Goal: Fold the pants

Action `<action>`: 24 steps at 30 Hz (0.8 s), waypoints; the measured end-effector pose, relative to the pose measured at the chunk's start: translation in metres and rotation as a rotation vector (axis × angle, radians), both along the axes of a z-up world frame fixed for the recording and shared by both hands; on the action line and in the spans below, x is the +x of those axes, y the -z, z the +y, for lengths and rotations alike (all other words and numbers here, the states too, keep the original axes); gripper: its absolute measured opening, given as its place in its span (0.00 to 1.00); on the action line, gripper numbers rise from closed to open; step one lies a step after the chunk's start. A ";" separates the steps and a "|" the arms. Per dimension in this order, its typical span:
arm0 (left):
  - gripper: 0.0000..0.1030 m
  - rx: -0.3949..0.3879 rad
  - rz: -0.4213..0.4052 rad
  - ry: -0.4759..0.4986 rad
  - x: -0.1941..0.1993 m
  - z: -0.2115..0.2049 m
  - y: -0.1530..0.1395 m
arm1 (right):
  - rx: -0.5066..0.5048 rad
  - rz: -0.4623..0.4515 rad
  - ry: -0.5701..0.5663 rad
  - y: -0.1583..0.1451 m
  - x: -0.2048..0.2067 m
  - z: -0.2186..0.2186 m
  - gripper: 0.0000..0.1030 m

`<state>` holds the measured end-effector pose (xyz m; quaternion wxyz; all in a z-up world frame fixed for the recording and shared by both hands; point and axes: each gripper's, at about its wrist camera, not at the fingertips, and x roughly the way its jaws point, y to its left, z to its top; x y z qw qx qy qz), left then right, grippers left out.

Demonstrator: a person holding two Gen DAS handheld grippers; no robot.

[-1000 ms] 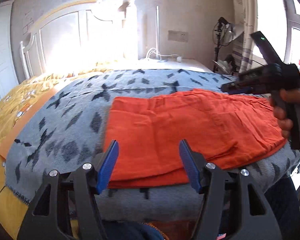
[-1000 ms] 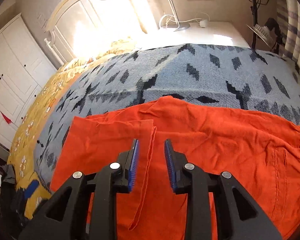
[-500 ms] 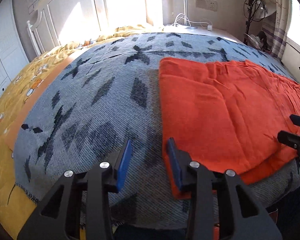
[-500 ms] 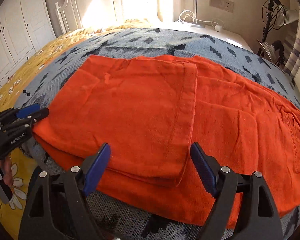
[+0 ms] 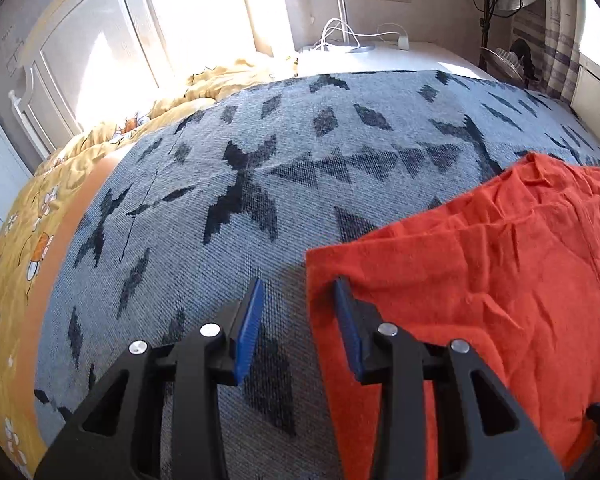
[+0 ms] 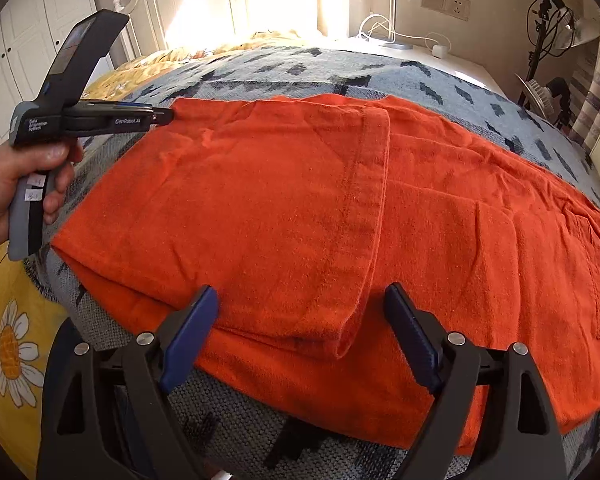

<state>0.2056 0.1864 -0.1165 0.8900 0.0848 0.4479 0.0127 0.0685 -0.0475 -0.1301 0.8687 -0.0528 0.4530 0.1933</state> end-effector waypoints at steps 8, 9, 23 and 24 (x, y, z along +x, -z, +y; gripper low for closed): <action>0.37 0.102 0.043 -0.009 0.046 -0.008 0.003 | 0.003 0.008 -0.006 0.000 0.004 -0.001 0.82; 0.37 0.061 0.010 -0.045 0.042 -0.004 -0.007 | 0.004 0.012 -0.008 0.000 0.005 -0.001 0.82; 0.63 0.039 -0.031 0.018 -0.128 -0.089 0.012 | 0.001 0.016 0.004 0.001 0.005 0.002 0.84; 0.65 0.059 -0.054 0.010 -0.136 -0.092 0.013 | 0.000 0.017 0.003 0.000 0.005 0.002 0.84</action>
